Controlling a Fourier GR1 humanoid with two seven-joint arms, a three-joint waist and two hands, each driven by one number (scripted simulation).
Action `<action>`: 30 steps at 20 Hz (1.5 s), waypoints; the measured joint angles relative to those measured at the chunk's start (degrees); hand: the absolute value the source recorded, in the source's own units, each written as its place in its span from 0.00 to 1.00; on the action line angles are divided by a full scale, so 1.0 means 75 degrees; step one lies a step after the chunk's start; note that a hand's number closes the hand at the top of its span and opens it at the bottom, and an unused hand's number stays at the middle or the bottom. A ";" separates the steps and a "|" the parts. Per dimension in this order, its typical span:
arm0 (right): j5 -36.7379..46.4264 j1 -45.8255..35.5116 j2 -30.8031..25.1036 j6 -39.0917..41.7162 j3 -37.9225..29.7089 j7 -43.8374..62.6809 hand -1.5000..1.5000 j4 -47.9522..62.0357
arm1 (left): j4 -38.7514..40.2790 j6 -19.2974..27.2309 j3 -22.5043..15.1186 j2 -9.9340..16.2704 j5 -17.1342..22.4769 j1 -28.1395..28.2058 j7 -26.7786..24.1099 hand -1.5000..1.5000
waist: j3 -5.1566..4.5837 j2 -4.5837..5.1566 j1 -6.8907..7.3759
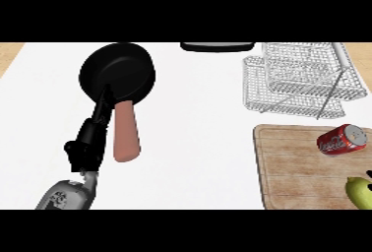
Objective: Pick the lemon from the cutting board and place it in the tiered basket
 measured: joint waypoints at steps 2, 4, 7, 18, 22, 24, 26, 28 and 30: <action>0.0052 -0.0064 0.0084 -0.0050 0.0114 0.0033 0.00 0.0026 | 0.0031 -0.0062 0.0051 -0.0033 -0.0013 0.0020 -0.0032 0.50 | 0.0001 0.0001 -0.0004; 0.0068 -0.0122 0.0058 -0.0059 0.0165 0.0056 0.00 0.0013 | 0.0118 -0.0157 0.0173 -0.0028 0.0011 -0.0082 -0.0006 0.50 | 0.0001 0.0001 -0.0013; 0.0041 -0.0087 0.0074 -0.0059 0.0220 0.0045 0.00 0.0034 | 0.0038 -0.0190 0.0147 -0.0117 -0.0085 0.0003 0.0028 0.50 | -0.0001 -0.0002 -0.0017; 0.0010 -0.0496 0.0265 -0.0047 0.0642 0.0067 1.00 0.0356 | 0.0102 -0.0350 0.0316 -0.0372 -0.0292 -0.0027 0.0013 0.50 | -0.0078 -0.0017 -0.0024; -0.0109 -0.0685 0.0397 -0.0254 0.0608 0.0048 1.00 0.0382 | 0.0222 -0.0435 0.0483 -0.0320 -0.0276 -0.0103 -0.0022 0.50 | -0.0098 -0.0026 -0.0041; -0.0137 -0.0727 0.0527 -0.0434 0.0616 0.0080 1.00 0.0213 | 0.0246 -0.0452 0.0489 -0.0342 -0.0284 -0.0034 -0.0090 0.50 | -0.0083 -0.0029 -0.0048; 0.0074 -0.0790 0.0659 -0.0594 0.0677 0.0410 1.00 0.0024 | 0.0129 -0.0413 0.0427 -0.0407 -0.0358 0.0051 -0.0045 0.50 | -0.0074 -0.0031 -0.0038; 0.0775 -0.0808 0.0776 -0.0465 0.0857 0.1529 1.00 -0.0135 | 0.0098 -0.0448 0.0443 -0.0389 -0.0357 -0.0033 -0.0003 0.50 | -0.0131 -0.0024 0.0019; 0.1198 -0.0697 0.0854 -0.0147 0.0846 0.2529 1.00 -0.0137 | 0.0083 -0.0449 0.0404 -0.0405 -0.0383 -0.0025 -0.0018 0.50 | -0.0232 0.0016 0.0065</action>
